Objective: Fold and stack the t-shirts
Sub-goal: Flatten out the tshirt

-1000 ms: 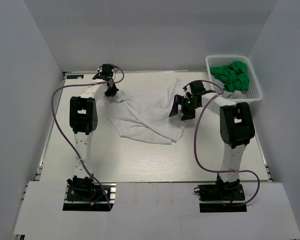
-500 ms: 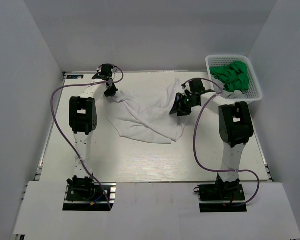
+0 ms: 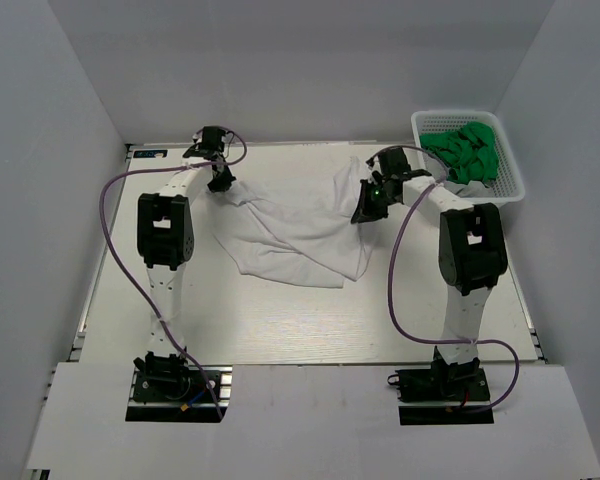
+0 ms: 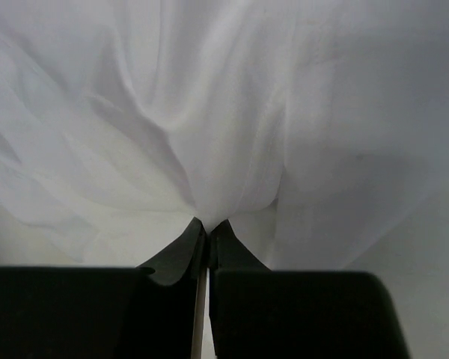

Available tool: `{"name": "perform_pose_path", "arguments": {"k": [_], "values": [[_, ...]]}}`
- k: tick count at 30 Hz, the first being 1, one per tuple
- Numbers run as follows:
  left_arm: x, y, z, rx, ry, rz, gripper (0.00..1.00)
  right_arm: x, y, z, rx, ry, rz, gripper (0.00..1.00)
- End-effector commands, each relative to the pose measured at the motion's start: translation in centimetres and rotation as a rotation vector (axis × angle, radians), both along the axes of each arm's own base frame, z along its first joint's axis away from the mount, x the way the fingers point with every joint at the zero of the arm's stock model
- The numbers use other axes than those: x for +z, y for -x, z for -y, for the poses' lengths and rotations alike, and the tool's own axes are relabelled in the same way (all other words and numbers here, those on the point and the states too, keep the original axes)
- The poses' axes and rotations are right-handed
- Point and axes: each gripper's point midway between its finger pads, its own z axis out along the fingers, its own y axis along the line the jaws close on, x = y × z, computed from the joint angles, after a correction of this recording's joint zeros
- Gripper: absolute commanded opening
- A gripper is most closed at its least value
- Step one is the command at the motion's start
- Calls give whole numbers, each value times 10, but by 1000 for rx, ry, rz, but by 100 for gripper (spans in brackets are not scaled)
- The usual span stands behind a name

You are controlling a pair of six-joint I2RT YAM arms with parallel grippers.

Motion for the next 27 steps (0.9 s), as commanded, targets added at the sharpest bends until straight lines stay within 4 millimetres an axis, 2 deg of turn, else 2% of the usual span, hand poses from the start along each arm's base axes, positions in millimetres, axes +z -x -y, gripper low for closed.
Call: {"name": "perform_pose_path", "arguments": {"k": [1,3,4,5,6,7,8,9,10,11,12,13,14,15,16,17,18,19,20,22,23,24,26,27], "values": [[91,-8,2,-17,6,170,0,59,-24,16,3,90,172,0],[113,-9,4,-32,-13,224,0,77,-29,21,5,122,214,0],[130,-4,10,-48,0,255,0,96,-34,28,-20,146,266,0],[149,-5,12,-54,13,298,0,101,-34,30,-30,156,280,0],[153,0,13,-61,22,308,0,108,-36,34,-38,170,300,0],[167,0,13,-61,27,349,0,128,-35,37,-48,177,349,0],[190,9,12,-60,33,393,0,131,-35,43,-63,198,359,0],[206,11,11,-60,37,433,0,154,-32,48,-85,207,413,0],[221,16,11,-59,41,465,0,161,-32,53,-98,216,429,0],[246,28,9,-58,48,517,0,166,-31,56,-107,235,447,0],[264,32,10,-66,61,566,0,191,-28,63,-141,245,509,0],[280,38,11,-73,71,604,0,200,-28,66,-153,242,534,0],[288,46,12,-83,81,623,0,207,-26,68,-162,241,554,0],[319,63,11,-90,93,684,0,235,-20,71,-175,225,627,0],[342,71,12,-103,108,737,0,247,-19,71,-180,219,664,0],[350,80,11,-103,110,760,0,266,-14,76,-197,218,710,0],[368,91,11,-115,122,797,0,278,-12,78,-207,216,744,0],[399,115,9,-124,133,865,0,300,-5,85,-235,220,790,0],[410,127,7,-129,127,891,0,311,0,87,-247,216,811,0],[439,155,5,-139,139,964,0,347,23,99,-274,218,892,0],[466,185,3,-154,151,1035,0,364,36,104,-282,210,935,0],[481,202,5,-182,167,1075,0,371,43,105,-272,215,959,0],[497,232,11,-241,194,1125,0,402,76,116,-287,198,1037,0],[518,262,9,-254,210,1192,0,411,85,115,-273,180,1059,0]]}}
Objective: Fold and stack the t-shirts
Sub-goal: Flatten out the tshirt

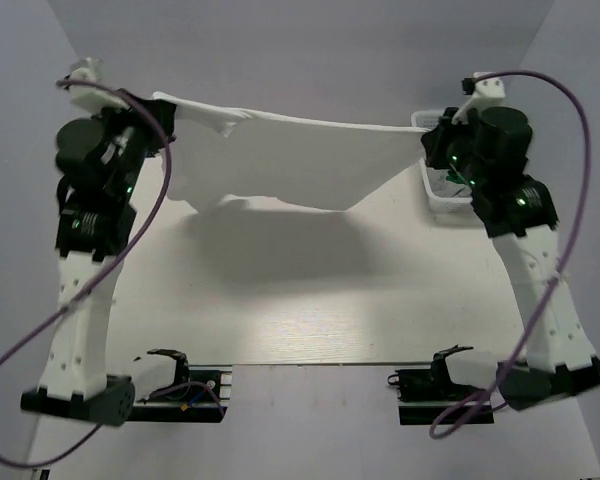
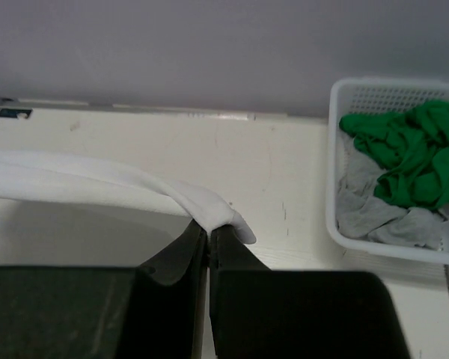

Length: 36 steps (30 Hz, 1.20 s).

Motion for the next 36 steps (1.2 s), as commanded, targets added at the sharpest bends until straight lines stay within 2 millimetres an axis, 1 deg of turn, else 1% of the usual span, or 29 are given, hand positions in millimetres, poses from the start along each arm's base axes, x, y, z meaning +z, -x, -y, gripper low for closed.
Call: {"name": "perform_pose_path", "arguments": {"k": [1,3,4,5,6,7,8,9,12,13,16,17,18,19,20,21,22,23,25,26,27,28,30,31,32,33,34,35,36], "values": [[48,69,4,-86,7,163,0,73,52,18,1,-7,196,0],[55,95,6,-115,14,188,0,97,86,16,62,-29,258,0],[72,120,-1,-106,19,244,0,107,98,14,89,-45,279,0],[77,132,0,-117,17,262,0,116,110,10,132,-52,302,0],[83,143,-1,-123,14,284,0,129,130,14,140,-63,347,0],[92,158,-3,-123,16,310,0,134,138,13,160,-73,361,0],[98,173,-3,-137,13,333,0,152,162,17,173,-85,425,0],[108,186,-4,-137,15,368,0,158,171,18,181,-86,449,0],[120,214,-3,-164,18,404,0,179,208,21,219,-109,533,0],[123,218,-2,-176,27,413,0,185,219,19,246,-113,561,0],[124,225,2,-203,18,410,0,189,230,22,248,-123,586,0],[127,228,2,-206,27,417,0,184,223,24,226,-127,569,0],[123,222,2,-206,26,398,0,181,215,28,187,-137,552,0],[121,213,4,-206,26,379,0,177,208,30,163,-144,532,0],[114,201,5,-206,25,352,0,166,193,34,109,-160,488,0],[110,192,7,-206,24,330,0,156,176,31,99,-159,439,0],[103,181,8,-206,23,302,0,150,166,34,60,-168,414,0],[84,156,13,-216,19,234,0,131,147,37,10,-160,356,0],[62,124,14,-196,21,166,0,111,113,32,-19,-155,293,0],[28,88,14,-167,22,68,0,71,80,27,-51,-130,190,0],[4,68,10,-129,23,2,0,64,74,25,-55,-143,180,0],[-37,40,4,-68,21,-95,0,20,51,23,-85,-116,74,0],[-90,7,4,-38,18,-213,0,-30,20,16,-108,-97,-33,0],[-144,-22,6,-25,6,-312,0,-64,-8,11,-134,-88,-106,0],[-169,-36,6,-15,1,-354,0,-79,-21,7,-139,-84,-122,0],[-195,-48,6,-3,-6,-402,0,-109,-29,5,-144,-72,-180,0],[-220,-59,7,-2,-13,-451,0,-137,-49,2,-159,-51,-229,0],[-267,-80,3,40,-33,-555,3,-174,-64,-1,-168,-24,-303,4],[-289,-90,2,57,-45,-612,8,-184,-73,-4,-168,-15,-327,13]]}}
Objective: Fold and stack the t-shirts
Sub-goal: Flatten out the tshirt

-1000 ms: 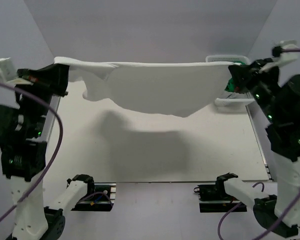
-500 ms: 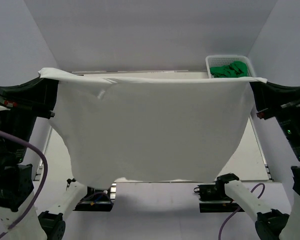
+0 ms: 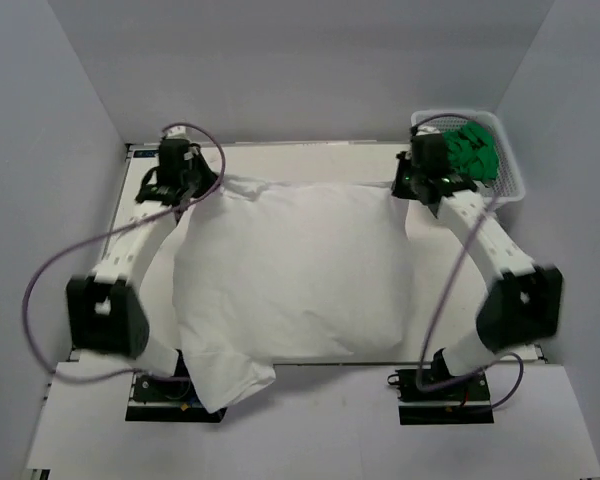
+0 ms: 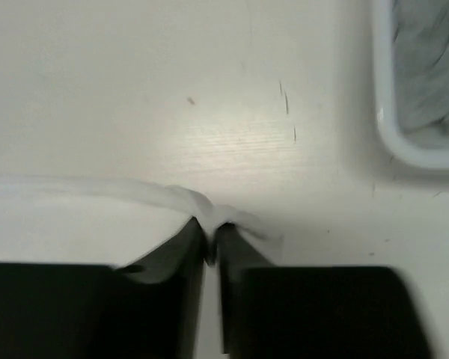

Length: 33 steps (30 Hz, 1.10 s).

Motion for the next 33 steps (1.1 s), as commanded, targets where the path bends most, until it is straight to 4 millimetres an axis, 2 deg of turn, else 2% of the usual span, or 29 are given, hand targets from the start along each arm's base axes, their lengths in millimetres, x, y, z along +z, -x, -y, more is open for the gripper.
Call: {"name": "perform_pose_path", "arguments": {"k": [1,2,3,4,5,6,7,9,10,12,14,16,17,18,19,20,21,22,23,24,25,26,28,29,31,32,33], "values": [[-53,-38,-22,121,-60,-104,17,-42,-50,0,-60,27,-37,26],[-77,-43,-34,180,-110,-186,31,-65,-60,-4,-49,51,-119,35],[-123,-54,-37,198,-150,-299,53,-95,-67,-9,-29,60,-195,47],[-117,-69,-38,209,-158,-300,64,-91,-74,-14,-16,56,-200,57],[-134,-65,-38,210,-172,-389,69,-112,-81,-19,20,65,-253,65],[-140,-70,-40,221,-187,-415,99,-113,-82,-23,31,62,-262,75],[-143,-82,-38,220,-189,-424,100,-112,-83,-28,50,46,-268,80],[-138,-89,-38,223,-186,-408,100,-108,-83,-29,57,34,-249,88],[-138,-89,-38,217,-194,-408,100,-119,-74,-26,51,35,-275,90],[-127,-86,-37,211,-184,-389,100,-100,-71,-28,54,11,-227,90],[-111,-82,-38,202,-192,-357,100,-103,-56,-30,69,-12,-250,90],[-109,-70,-40,200,-198,-384,100,-93,-41,-32,83,-42,-251,90],[-108,-58,-36,189,-204,-398,100,-109,-26,-37,105,-70,-291,90],[-117,-53,-34,177,-202,-420,100,-108,-19,-42,130,-91,-293,90],[-108,-43,-30,161,-197,-414,100,-94,-17,-41,133,-112,-257,90],[-122,-28,-26,143,-175,-456,100,-110,0,-48,170,-138,-304,90],[-125,-17,-23,129,-156,-471,100,-106,2,-51,183,-152,-286,90],[-112,-9,-16,99,-114,-437,100,-105,5,-53,195,-161,-278,90],[-114,-1,-14,92,-97,-436,100,-114,13,-56,211,-177,-306,90],[-133,16,-15,84,-99,-476,100,-119,22,-62,241,-188,-326,90],[-134,20,-15,92,-86,-461,100,-126,24,-61,242,-190,-340,90],[-143,33,-17,92,-89,-477,100,-130,26,-64,255,-196,-351,90],[-156,40,-18,91,-94,-504,100,-144,31,-68,276,-177,-381,90],[-159,43,-18,91,-96,-513,100,-148,32,-69,277,-175,-389,90],[-183,43,-20,98,-114,-575,100,-151,25,-69,262,-158,-382,90],[-183,36,-19,98,-114,-574,100,-165,24,-68,246,-146,-413,90],[-202,33,-20,113,-122,-621,100,-161,8,-60,192,-96,-380,90]]}}
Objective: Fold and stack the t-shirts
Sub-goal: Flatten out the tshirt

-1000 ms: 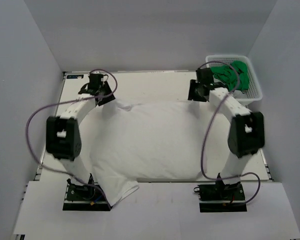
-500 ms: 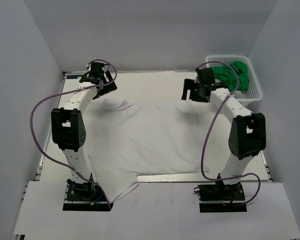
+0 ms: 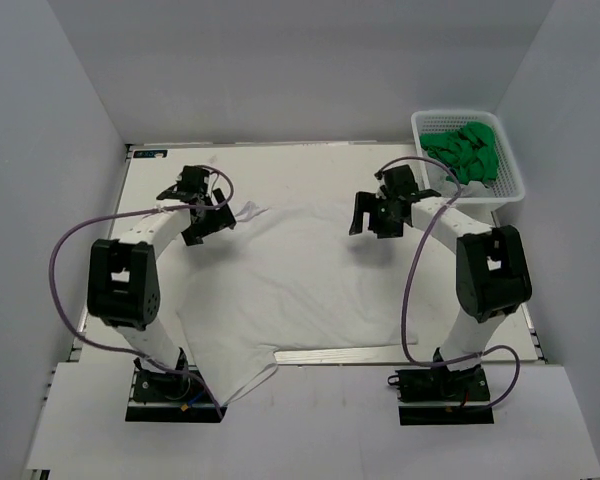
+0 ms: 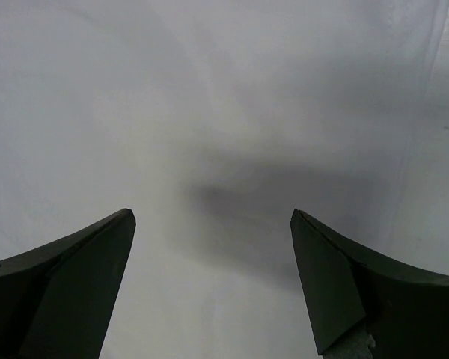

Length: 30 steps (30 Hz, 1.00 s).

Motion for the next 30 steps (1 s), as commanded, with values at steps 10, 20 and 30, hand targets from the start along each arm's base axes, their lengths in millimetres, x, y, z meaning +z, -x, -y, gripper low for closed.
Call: {"name": "perform_pose_path", "arguments": {"k": [10,20,30], "values": [[-46,-88,10,17,36,-21,100,-37,-91,18,-148,185,20,90],[-72,-188,19,-1,10,12,100,-49,-189,35,-251,200,45,90],[1,-274,39,-80,168,330,100,22,-260,23,-120,137,369,90]]}}
